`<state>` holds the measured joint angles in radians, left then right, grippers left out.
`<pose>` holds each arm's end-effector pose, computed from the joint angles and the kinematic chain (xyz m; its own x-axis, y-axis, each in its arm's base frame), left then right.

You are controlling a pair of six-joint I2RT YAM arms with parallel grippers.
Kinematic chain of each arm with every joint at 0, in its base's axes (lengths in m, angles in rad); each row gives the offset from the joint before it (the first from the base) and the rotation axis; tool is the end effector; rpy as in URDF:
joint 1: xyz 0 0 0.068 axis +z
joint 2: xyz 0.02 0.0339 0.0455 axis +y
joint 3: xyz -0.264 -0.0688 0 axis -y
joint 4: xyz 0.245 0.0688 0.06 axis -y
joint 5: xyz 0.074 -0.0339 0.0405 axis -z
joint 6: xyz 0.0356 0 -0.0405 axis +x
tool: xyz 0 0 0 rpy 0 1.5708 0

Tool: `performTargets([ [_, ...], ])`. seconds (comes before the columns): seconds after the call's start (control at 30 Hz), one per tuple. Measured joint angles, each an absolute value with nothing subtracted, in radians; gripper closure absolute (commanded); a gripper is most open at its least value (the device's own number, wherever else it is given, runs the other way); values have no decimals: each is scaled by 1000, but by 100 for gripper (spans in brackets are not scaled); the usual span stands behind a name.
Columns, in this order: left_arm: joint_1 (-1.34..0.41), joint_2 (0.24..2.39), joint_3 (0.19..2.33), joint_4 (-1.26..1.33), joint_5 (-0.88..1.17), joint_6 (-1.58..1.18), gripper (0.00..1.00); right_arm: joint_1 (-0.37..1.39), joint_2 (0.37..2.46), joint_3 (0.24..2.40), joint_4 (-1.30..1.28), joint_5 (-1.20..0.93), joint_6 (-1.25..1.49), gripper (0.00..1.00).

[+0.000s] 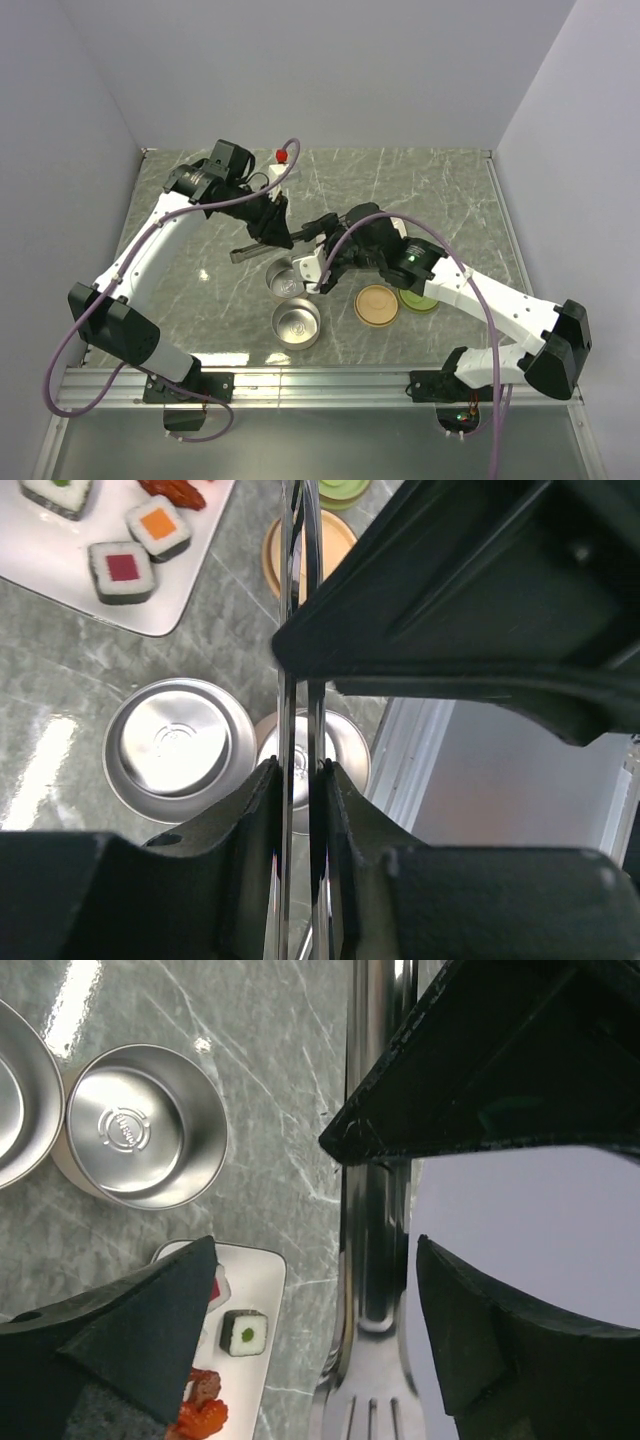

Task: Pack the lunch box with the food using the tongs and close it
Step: Pass the clamp from the left arm to the right, then pass the clamp from the right arm to the left

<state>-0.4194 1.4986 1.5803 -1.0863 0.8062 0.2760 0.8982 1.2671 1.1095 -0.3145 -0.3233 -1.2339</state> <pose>0.2573 -0.1428 0.3734 -0.5685 0.4600 -0.6821 0.8215 0.3630 -0.4398 0.1708 0.2326 0.3372 0.7727 -0.4662 -0.4308 -0.5708 -0.2136 -0.7928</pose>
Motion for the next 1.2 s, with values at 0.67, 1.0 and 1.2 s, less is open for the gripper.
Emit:
performTargets([
  [0.67,-459,1502,1580,-1147,832,320,69,934,1380,1195,-333,-210,-1226,100],
  [1.0,-460,1502,1580,-1147,829,318,57,938,1381,1200,-336,-171,-1191,100],
  [1.2,-460,1502,1580,-1148,823,317,56,938,1381,1200,-336,-162,-1181,100],
])
